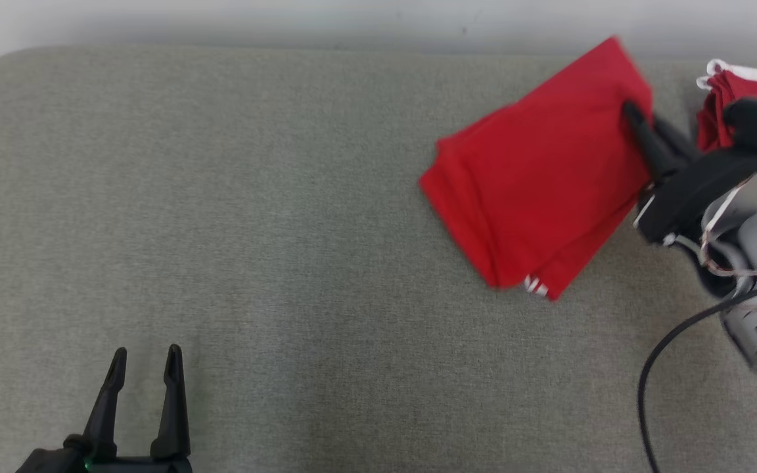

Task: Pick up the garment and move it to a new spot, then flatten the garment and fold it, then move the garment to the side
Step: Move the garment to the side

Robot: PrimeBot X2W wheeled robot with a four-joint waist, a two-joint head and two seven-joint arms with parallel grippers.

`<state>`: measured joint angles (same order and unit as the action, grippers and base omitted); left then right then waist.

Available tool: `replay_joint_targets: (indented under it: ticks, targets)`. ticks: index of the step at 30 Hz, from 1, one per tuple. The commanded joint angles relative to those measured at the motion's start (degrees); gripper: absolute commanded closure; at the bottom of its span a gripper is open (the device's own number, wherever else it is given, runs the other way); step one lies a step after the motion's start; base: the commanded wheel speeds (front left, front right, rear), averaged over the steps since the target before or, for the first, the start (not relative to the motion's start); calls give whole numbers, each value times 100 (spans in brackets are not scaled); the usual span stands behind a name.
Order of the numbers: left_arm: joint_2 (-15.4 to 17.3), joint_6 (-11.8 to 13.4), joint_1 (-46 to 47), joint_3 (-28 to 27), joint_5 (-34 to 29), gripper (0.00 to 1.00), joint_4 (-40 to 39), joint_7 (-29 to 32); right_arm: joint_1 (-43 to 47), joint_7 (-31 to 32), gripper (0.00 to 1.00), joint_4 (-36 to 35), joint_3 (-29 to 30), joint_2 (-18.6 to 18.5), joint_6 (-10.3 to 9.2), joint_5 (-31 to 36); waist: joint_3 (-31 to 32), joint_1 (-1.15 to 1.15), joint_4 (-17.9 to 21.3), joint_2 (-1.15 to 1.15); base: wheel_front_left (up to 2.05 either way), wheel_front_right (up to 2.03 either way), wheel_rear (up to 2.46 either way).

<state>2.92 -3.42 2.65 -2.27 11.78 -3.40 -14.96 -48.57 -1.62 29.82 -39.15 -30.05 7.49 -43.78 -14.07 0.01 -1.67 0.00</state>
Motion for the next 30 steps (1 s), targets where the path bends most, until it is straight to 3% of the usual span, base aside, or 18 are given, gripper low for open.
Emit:
replay_joint_targets:
  ticks: [1, 14, 30]
  targets:
    - [-2, -7, 69, -20, -43, 0, -10, -29, -141, -44, 100, 41, 15, -84, 0, -25, -247, -1, 194, 0, 0, 0, 0]
    - [33, -201, 446, -336, -421, 0, -562, -26, -1493, -237, 100, 526, -96, -741, 0, -86, -939, -1, 522, 0, 0, 0, 0]
    - [143, -280, 314, -537, -623, 0, -1104, -26, -2026, 254, 100, 678, -396, -1699, 0, -499, -1156, -1, 715, 0, 0, 0, 0]
